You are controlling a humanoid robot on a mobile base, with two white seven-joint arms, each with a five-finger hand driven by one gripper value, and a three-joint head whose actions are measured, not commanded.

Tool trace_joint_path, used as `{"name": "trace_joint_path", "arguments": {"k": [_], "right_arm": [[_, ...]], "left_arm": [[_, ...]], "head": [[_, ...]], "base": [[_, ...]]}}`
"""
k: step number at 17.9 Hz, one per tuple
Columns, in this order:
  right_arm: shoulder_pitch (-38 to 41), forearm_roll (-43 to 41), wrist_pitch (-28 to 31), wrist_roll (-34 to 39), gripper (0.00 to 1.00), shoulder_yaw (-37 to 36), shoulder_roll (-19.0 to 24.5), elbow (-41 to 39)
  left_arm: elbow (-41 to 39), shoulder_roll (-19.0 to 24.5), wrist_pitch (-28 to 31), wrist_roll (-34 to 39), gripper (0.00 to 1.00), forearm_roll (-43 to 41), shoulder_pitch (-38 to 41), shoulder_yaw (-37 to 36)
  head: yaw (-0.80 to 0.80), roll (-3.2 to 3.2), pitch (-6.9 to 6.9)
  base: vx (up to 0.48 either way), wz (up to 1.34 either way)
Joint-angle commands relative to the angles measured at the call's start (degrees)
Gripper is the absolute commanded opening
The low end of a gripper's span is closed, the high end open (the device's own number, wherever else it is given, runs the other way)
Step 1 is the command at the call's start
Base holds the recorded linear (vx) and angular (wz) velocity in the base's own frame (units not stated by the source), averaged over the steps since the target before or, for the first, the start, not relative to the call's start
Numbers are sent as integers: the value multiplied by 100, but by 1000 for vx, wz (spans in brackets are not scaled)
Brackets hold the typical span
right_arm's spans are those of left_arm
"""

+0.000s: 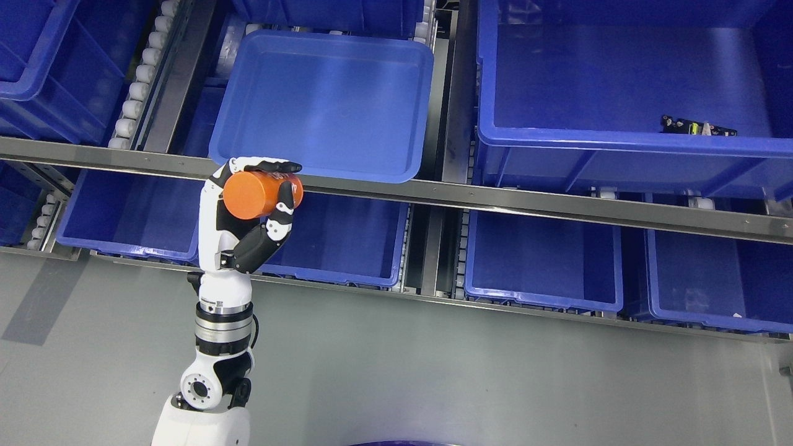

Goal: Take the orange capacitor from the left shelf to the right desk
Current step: 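Hold the capacitor in the left hand while the robot backs away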

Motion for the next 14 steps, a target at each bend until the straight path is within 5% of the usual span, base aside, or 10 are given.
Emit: {"name": "trace_joint_path", "arguments": {"k": [1, 14], "right_arm": [[114, 18, -6, 0, 100, -70, -100, -100], [114, 18, 3, 0, 100, -70, -100, -100]], "left_arm": [[-16, 100, 1, -3, 2, 0, -4, -1], [-8, 100, 63, -3, 2, 9, -30, -10]], "head": [[0, 0, 0], [0, 0, 0]], "base": [[-28, -3], [-89, 3]]}}
